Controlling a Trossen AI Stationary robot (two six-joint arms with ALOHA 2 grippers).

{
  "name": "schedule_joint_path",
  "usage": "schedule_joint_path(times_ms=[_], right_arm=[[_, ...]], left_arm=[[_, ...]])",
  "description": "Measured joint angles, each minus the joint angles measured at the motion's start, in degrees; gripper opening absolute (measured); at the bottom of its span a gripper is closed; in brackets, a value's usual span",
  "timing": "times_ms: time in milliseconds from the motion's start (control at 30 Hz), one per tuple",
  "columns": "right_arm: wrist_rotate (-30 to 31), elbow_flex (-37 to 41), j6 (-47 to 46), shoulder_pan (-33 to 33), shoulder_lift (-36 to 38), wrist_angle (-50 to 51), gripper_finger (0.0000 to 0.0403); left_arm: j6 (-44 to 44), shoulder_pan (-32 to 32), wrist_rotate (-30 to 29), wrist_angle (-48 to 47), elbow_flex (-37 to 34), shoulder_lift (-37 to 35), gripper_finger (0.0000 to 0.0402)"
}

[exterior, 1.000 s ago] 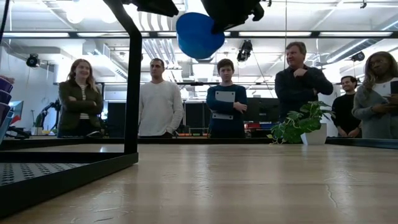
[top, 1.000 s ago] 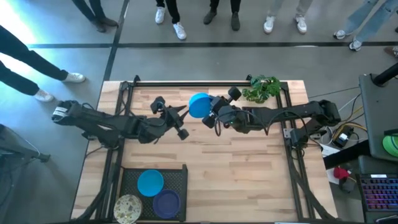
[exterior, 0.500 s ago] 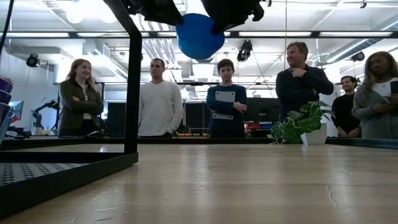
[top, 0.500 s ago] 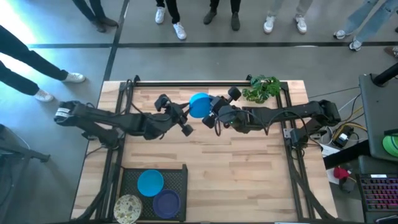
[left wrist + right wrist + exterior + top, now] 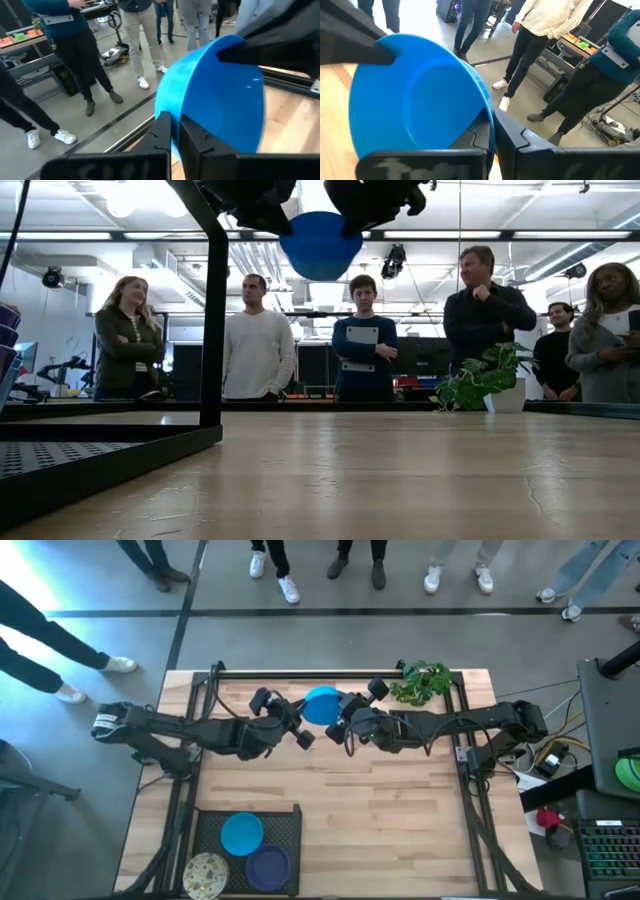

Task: Pick & Place Mini bowls
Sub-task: Stack the blue bowl on the blue bowl on the shelf

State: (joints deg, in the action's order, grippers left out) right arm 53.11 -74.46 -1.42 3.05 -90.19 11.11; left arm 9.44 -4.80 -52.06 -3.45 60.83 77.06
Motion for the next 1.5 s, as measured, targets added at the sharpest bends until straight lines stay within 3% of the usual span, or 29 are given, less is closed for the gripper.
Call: schedule_joint_path(times_ms=[300, 700, 1067, 1267, 1500], right_arm=[[-0.64, 0.0, -0.25, 0.08, 0.02, -0.54, 0.0029], [-2.29, -0.04, -0.02, 1.76, 0.08, -1.45, 0.0112], [-2.44, -2.95, -4.61, 5.92, 2.78, -1.46, 0.0156], [-3.13, -6.2, -4.01, 6.77, 3.15, -0.61, 0.0154], [-11.05, -9.32, -5.29, 6.86, 3.19, 1.6, 0.0148]], left_arm=[[0.28, 0.41, -0.58, -0.21, 0.01, -0.01, 0.0002], [0.73, 0.99, 1.93, -0.23, 0.01, -0.54, 0.0], [7.02, 2.1, 4.52, -12.63, 0.01, -7.88, 0.0], [14.17, 2.1, 11.93, -26.22, 0.01, -14.12, 0.0], [18.97, 2.1, 27.86, -44.46, 0.01, -21.3, 0.0]])
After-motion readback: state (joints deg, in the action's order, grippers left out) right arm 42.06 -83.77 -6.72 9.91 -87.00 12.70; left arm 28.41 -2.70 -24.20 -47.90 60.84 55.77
